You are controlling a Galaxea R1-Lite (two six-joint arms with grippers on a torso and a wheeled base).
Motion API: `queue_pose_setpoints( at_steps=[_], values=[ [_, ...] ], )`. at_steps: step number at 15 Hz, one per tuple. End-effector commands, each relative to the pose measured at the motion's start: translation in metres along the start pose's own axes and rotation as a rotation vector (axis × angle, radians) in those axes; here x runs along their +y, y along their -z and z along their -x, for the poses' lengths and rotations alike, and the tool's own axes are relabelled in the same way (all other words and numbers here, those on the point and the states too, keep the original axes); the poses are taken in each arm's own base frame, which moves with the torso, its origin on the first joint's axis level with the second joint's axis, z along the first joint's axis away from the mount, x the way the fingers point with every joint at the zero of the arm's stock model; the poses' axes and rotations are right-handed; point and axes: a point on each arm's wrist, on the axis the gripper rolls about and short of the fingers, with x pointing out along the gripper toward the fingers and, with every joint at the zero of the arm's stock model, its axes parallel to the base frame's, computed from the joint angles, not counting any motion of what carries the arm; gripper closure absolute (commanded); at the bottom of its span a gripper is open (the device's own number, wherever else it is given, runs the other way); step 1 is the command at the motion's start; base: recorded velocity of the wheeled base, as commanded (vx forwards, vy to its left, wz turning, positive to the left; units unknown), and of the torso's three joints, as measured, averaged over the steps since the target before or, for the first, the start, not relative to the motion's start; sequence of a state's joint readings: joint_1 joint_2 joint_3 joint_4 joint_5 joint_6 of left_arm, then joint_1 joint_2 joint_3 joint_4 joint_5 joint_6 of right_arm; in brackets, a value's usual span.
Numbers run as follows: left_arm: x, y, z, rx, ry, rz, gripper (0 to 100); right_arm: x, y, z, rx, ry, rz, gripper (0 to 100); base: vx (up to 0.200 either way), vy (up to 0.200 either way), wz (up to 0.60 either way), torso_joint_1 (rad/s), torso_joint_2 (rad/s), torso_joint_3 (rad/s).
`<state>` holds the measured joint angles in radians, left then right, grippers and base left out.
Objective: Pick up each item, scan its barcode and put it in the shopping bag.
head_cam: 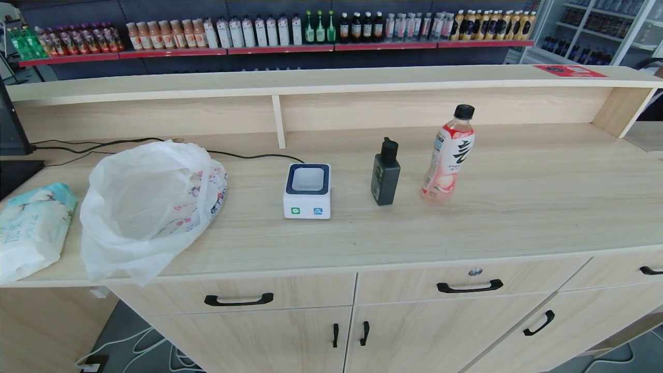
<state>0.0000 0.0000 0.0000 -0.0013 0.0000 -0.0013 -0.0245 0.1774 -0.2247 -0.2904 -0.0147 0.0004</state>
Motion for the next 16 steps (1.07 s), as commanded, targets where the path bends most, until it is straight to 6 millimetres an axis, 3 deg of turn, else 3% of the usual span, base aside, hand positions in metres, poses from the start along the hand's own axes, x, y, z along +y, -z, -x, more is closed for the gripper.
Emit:
queue_pose_setpoints(
  at_steps=[1, 2, 3, 7, 16],
  values=[
    [0.0, 0.0, 0.0, 0.0, 0.0, 0.0, 0, 0.001, -0.021, -0.072, -0.02, -0.001, 0.003, 0, 0.0, 0.0, 0.0, 0.0, 0.0, 0.0],
    [0.0, 0.0, 0.0, 0.0, 0.0, 0.0, 0, 0.002, -0.024, -0.106, -0.083, -0.001, -0.002, 0, 0.0, 0.0, 0.0, 0.0, 0.0, 0.0],
    [0.0, 0.0, 0.0, 0.0, 0.0, 0.0, 0, 0.002, -0.025, -0.126, -0.119, -0.001, -0.006, 0, 0.0, 0.0, 0.0, 0.0, 0.0, 0.0],
    [0.0, 0.0, 0.0, 0.0, 0.0, 0.0, 0, 0.011, -0.013, -0.184, -0.275, -0.056, -0.033, 0, 0.0, 0.0, 0.0, 0.0, 0.0, 0.0],
    [0.0, 0.0, 0.0, 0.001, -0.002, 0.003, 0, 0.031, 0.009, -0.206, -0.193, -0.14, -0.013, 0, 0.0, 0.0, 0.0, 0.0, 0.0, 0.0]
  ],
)
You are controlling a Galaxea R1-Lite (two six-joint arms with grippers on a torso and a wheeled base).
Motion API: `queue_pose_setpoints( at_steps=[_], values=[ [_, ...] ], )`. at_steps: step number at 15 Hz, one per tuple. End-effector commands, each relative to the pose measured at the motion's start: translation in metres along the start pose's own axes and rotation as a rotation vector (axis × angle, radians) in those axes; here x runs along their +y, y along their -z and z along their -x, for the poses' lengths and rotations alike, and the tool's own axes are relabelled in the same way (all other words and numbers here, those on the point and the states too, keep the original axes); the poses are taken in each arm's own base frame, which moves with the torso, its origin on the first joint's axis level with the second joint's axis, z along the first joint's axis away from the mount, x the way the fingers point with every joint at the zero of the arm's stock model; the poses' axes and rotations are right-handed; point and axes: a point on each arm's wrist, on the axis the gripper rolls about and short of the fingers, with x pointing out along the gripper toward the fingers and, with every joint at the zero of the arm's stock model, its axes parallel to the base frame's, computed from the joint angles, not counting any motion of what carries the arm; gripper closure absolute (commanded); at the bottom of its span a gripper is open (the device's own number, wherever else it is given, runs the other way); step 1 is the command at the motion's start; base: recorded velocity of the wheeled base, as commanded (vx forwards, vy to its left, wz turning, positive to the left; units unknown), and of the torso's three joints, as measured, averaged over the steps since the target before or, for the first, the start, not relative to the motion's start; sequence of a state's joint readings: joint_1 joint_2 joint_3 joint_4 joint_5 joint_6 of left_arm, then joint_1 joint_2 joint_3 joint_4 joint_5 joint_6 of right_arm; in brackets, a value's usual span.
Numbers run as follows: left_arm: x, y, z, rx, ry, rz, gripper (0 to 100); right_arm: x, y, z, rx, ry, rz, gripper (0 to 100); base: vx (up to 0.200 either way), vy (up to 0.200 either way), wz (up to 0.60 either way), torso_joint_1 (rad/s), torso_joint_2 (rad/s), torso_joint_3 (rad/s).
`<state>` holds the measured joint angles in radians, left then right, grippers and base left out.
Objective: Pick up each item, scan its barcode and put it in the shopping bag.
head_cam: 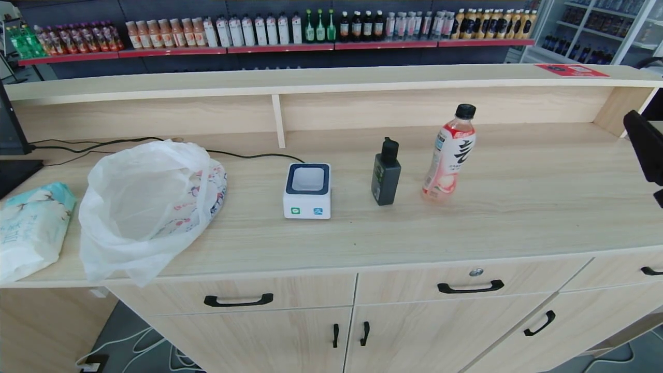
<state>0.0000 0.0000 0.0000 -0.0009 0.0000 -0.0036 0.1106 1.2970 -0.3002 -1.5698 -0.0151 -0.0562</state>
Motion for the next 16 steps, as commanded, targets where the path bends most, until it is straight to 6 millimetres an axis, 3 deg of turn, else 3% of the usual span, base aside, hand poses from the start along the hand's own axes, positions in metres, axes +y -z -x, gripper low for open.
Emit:
queue_pose_setpoints(
  at_steps=[1, 5, 16],
  values=[
    [0.0, 0.0, 0.0, -0.001, -0.002, 0.001, 0, 0.007, 0.017, 0.0, 0.071, -0.031, -0.014, 0, 0.0, 0.2, 0.0, 0.002, 0.0, -0.002],
    [0.0, 0.0, 0.0, -0.001, 0.0, -0.001, 0, 0.022, 0.033, 0.024, 0.182, -0.118, -0.047, 0, 0.0, 0.2, 0.0, 0.005, 0.0, 0.001],
    [0.0, 0.0, 0.0, 0.001, 0.0, -0.001, 0, 0.043, 0.054, 0.001, 0.239, -0.192, -0.133, 0, 0.0, 0.182, 0.0, 0.002, 0.0, 0.005]
  ],
)
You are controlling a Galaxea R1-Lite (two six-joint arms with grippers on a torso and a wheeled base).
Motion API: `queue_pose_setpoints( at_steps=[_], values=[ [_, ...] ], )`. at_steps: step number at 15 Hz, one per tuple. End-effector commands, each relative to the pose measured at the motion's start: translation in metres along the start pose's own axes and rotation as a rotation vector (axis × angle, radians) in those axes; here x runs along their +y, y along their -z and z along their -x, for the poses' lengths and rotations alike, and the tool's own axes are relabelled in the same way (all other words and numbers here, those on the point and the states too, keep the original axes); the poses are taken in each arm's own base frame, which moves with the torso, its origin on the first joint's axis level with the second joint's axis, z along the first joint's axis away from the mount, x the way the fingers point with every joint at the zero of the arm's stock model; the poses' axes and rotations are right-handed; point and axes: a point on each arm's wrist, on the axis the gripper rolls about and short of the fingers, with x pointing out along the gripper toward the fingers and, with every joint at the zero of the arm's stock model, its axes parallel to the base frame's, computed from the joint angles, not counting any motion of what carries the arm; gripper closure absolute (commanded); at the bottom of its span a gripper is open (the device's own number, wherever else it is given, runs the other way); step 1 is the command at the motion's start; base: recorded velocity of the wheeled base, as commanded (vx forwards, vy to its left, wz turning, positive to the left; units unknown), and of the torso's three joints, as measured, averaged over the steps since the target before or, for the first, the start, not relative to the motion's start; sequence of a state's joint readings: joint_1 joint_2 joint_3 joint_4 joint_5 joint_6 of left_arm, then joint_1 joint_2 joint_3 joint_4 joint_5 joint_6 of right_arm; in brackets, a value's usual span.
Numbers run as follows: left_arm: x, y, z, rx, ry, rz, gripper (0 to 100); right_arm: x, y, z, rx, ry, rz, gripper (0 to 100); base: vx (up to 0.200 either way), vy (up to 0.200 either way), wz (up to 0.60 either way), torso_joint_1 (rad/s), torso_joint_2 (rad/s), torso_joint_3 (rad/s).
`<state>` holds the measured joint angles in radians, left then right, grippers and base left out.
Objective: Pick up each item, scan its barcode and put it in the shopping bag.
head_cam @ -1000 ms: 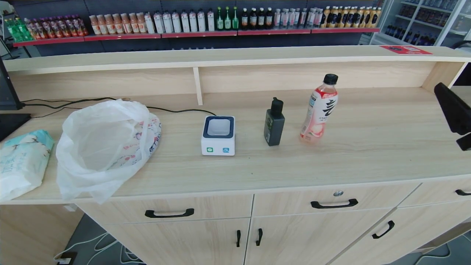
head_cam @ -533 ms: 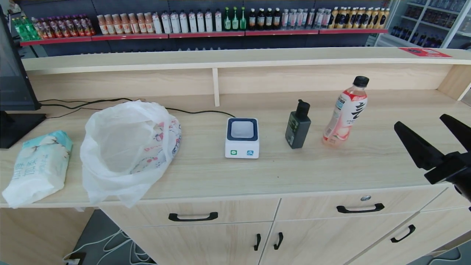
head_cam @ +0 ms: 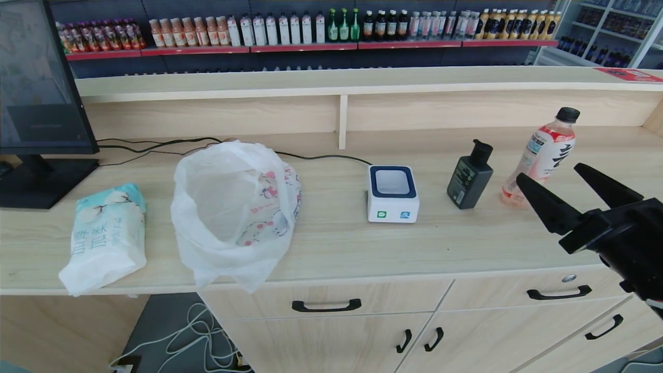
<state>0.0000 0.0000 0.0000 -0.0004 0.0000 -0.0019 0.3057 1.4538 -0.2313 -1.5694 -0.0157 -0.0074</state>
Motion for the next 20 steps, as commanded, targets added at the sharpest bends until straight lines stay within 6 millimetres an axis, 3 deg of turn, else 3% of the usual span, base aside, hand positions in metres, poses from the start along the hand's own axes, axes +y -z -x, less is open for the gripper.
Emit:
queue_pose_setpoints(
  at_steps=[1, 4, 6, 9, 13, 20],
  values=[
    [0.0, 0.0, 0.0, -0.001, 0.0, 0.0, 0, 0.007, 0.013, -0.013, 0.042, -0.031, -0.017, 0, 0.0, 0.0, 0.0, 0.0, 0.0, 0.0],
    [0.0, 0.0, 0.0, -0.001, 0.0, 0.0, 0, 0.007, 0.024, -0.028, 0.069, -0.027, -0.013, 0, 0.0, 0.0, 0.0, 0.0, 0.0, 0.0],
    [0.0, 0.0, 0.0, -0.001, 0.0, 0.001, 0, 0.001, 0.035, -0.059, 0.052, 0.0, 0.001, 0, 0.0, 0.0, 0.0, 0.0, 0.0, 0.0],
    [0.0, 0.0, 0.0, 0.0, 0.0, 0.001, 0, -0.015, 0.047, -0.089, 0.034, 0.053, 0.025, 0, 0.0, 0.0, 0.0, 0.0, 0.0, 0.0],
    [0.0, 0.0, 0.0, -0.001, 0.0, 0.001, 0, -0.041, 0.066, -0.096, 0.08, 0.134, 0.044, 0, 0.0, 0.0, 0.0, 0.0, 0.0, 0.0],
    [0.0, 0.0, 0.0, -0.001, 0.0, 0.001, 0, -0.047, 0.081, -0.114, 0.079, 0.141, 0.027, 0, 0.0, 0.0, 0.0, 0.0, 0.0, 0.0]
  ],
)
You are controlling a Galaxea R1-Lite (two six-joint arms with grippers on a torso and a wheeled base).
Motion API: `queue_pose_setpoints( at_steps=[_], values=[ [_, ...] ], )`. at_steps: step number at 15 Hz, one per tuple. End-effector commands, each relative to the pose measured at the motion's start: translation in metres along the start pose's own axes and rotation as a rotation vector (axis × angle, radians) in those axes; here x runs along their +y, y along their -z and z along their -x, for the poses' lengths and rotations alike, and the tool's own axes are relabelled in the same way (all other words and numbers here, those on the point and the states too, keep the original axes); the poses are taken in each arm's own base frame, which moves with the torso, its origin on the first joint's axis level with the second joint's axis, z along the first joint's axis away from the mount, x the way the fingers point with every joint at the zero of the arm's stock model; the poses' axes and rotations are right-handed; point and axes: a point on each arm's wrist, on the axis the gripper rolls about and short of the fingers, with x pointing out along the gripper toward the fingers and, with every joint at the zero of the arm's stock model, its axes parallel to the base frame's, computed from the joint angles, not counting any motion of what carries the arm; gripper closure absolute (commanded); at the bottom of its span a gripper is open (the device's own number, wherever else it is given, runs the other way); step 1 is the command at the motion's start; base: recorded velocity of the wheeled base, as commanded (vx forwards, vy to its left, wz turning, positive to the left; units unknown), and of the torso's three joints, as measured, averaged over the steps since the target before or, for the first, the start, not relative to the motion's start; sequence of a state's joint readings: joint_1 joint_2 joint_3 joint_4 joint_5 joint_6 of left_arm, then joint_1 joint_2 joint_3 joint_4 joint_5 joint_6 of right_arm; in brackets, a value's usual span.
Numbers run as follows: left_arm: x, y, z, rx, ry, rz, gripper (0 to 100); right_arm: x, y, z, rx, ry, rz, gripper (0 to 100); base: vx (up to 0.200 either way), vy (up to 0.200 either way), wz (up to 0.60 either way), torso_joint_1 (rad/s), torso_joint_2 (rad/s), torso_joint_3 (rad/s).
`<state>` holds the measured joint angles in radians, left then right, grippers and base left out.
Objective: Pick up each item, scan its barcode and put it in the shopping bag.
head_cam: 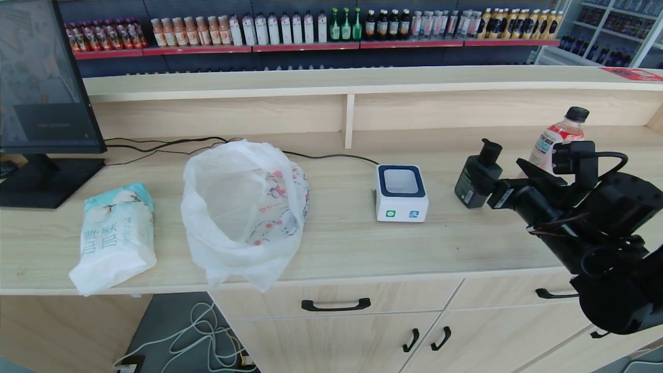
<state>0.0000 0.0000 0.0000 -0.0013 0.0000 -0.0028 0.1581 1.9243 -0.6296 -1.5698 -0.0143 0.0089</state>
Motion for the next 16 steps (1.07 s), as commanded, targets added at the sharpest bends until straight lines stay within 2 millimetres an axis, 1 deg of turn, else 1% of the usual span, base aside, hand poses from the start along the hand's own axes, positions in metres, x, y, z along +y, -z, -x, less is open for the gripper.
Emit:
queue_pose_setpoints(
  at_steps=[1, 5, 6, 8, 11, 16],
  values=[
    [0.0, 0.0, 0.0, 0.0, 0.0, 0.0, 0, -0.001, 0.008, -0.006, 0.011, 0.001, -0.003, 0, 0.0, 0.0, 0.0, 0.0, 0.0, 0.0],
    [0.0, 0.0, 0.0, 0.0, 0.0, -0.001, 0, -0.005, 0.017, -0.014, 0.02, 0.013, 0.003, 0, 0.0, 0.0, 0.0, 0.0, 0.0, 0.0],
    [0.0, 0.0, 0.0, 0.0, 0.0, -0.001, 0, -0.009, 0.024, -0.016, 0.035, 0.025, 0.006, 0, 0.0, 0.0, 0.0, 0.0, 0.0, 0.0],
    [0.0, 0.0, 0.0, 0.0, 0.0, -0.001, 0, -0.01, 0.026, -0.02, 0.029, 0.025, 0.009, 0, 0.0, 0.0, 0.0, 0.0, 0.0, 0.0],
    [0.0, 0.0, 0.0, 0.0, 0.0, -0.003, 0, -0.011, 0.034, -0.028, 0.029, 0.02, 0.013, 0, 0.0, 0.0, 0.0, 0.0, 0.0, 0.0],
    [0.0, 0.0, 0.0, 0.0, 0.0, -0.001, 0, -0.012, 0.043, -0.032, 0.047, -0.015, 0.028, 0, 0.0, 0.0, 0.0, 0.0, 0.0, 0.0]
  ],
)
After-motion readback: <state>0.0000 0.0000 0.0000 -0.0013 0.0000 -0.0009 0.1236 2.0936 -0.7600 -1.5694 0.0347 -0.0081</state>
